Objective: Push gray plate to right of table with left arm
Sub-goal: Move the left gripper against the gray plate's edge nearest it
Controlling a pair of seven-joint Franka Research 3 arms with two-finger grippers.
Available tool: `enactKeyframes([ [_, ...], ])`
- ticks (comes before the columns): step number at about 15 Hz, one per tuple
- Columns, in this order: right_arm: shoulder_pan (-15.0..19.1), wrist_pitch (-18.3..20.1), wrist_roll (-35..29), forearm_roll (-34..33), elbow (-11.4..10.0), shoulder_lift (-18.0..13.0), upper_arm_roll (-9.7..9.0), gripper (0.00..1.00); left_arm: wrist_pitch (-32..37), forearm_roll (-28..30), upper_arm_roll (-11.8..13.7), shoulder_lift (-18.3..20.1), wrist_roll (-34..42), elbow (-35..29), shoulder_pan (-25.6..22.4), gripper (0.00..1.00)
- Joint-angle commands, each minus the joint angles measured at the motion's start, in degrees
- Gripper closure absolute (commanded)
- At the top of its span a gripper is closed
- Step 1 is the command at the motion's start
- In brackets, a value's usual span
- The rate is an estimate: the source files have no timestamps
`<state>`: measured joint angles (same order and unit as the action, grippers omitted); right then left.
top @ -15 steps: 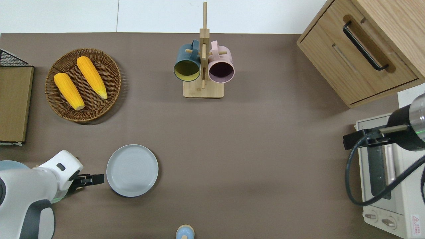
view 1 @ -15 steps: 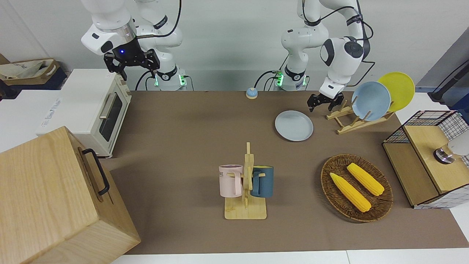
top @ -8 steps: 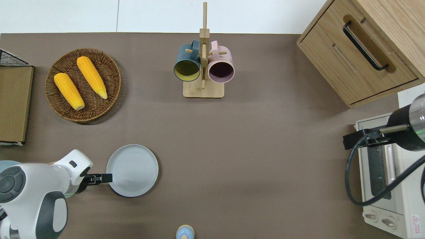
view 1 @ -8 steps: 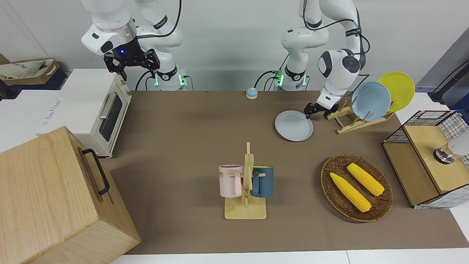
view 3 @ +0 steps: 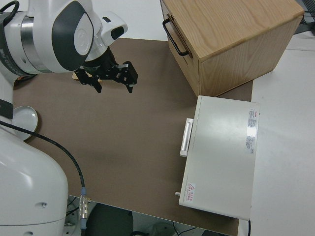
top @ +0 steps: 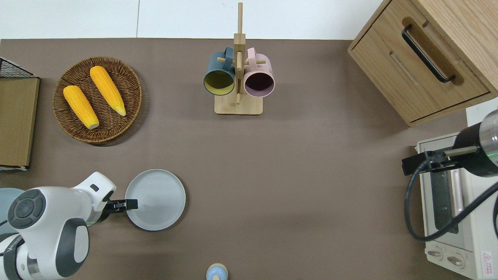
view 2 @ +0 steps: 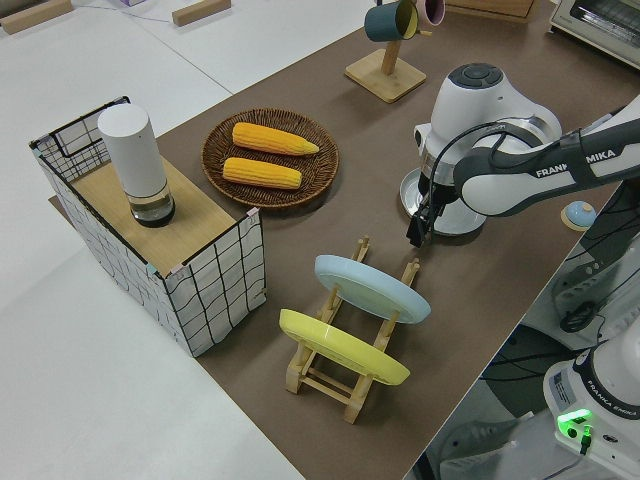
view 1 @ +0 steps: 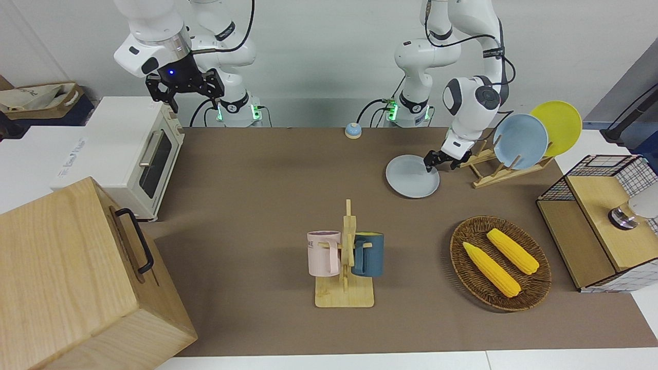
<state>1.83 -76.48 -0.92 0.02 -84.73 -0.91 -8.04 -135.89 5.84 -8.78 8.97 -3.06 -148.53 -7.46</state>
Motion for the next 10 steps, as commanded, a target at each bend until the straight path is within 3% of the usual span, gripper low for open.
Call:
enactKeyframes([
  [1,1.1,0.9,-0.7,0.2,0.5,-0.1,-0.93,0.017,-2.3,0.7,-0.2,-0.7,-3.6,-0.7,1.7,0.08],
  [6,1.1,0.9,-0.7,0.2,0.5,-0.1,-0.93,0.017,-2.3,0.6,-0.2,-0.6,-3.6,-0.7,1.7,0.64],
  [10,1.2,0.9,-0.7,0.2,0.5,-0.1,-0.93,0.017,-2.5,0.3,-0.2,-1.5,-3.6,-0.7,1.7,0.98],
])
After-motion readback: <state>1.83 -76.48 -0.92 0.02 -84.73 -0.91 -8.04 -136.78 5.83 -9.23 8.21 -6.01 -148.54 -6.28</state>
